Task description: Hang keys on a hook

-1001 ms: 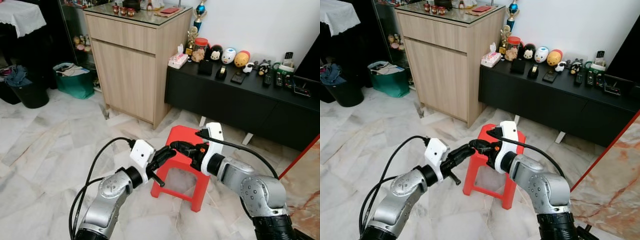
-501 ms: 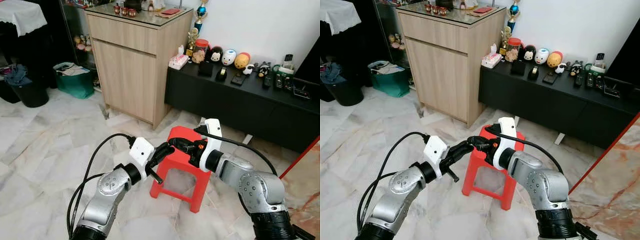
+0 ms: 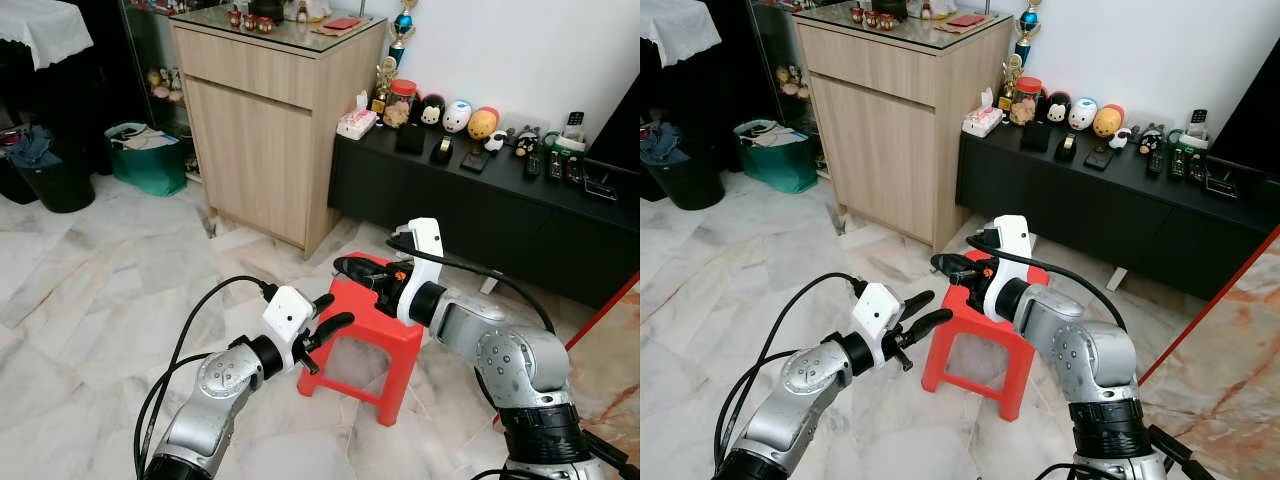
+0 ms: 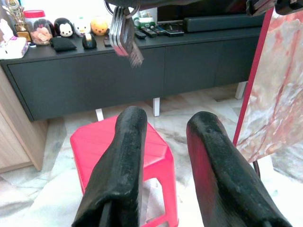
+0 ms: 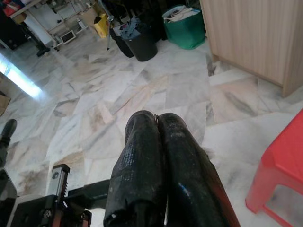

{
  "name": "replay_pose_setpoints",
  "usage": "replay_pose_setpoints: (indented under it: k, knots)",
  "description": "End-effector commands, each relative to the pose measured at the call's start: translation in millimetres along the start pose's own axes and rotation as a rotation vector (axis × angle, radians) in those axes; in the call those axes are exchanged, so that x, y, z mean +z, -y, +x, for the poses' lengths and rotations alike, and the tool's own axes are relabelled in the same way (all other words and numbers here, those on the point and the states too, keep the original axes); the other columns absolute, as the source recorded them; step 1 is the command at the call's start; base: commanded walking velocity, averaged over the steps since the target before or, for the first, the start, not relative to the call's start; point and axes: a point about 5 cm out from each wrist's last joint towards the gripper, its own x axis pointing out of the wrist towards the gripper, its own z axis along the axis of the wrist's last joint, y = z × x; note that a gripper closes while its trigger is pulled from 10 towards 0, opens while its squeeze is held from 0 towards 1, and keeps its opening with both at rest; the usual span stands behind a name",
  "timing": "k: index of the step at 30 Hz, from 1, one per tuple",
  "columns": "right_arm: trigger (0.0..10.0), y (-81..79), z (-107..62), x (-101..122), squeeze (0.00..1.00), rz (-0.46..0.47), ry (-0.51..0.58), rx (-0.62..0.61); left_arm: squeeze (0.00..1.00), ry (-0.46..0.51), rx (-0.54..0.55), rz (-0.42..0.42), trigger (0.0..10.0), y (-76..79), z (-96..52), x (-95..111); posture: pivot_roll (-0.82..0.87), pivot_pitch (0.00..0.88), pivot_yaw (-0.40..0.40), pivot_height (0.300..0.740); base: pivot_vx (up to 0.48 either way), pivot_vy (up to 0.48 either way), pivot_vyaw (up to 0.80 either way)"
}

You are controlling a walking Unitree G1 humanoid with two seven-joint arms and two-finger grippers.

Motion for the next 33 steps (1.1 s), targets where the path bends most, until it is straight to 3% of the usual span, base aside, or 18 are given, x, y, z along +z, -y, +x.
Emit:
replay_pose_setpoints:
  k: [1,2,10,21,33]
  knots:
    - [10.0,0.5,0.6,5,0.0,-0.004,0.009,0.005,0.53,0.004,-0.004,0.014,10.0,0.2,2.3,1,0.02,0.0,-0.137,0.74,0.0,0.0,0.0]
    - [10.0,0.0,1.1,4,0.0,-0.007,0.002,0.011,0.0,0.017,0.011,0.01,10.0,-1.8,2.6,3,0.02,0.0,-0.143,0.74,0.0,0.0,0.0]
    - [10.0,1.9,1.4,2,0.0,-0.013,-0.01,0.009,0.0,0.007,0.008,0.025,10.0,-2.6,1.7,4,0.03,0.0,-0.151,0.74,0.0,0.0,0.0]
    - [10.0,15.0,-0.4,-3,0.0,-0.026,-0.027,-0.047,0.0,-0.009,0.074,0.048,10.0,-15.1,-7.5,4,0.04,0.0,-0.148,0.74,0.0,0.0,0.0]
    - [10.0,14.1,0.9,-4,0.0,-0.016,-0.025,-0.031,0.0,0.026,0.032,0.015,10.0,-10.3,1.7,11,0.03,0.0,-0.143,0.74,0.0,0.0,0.0]
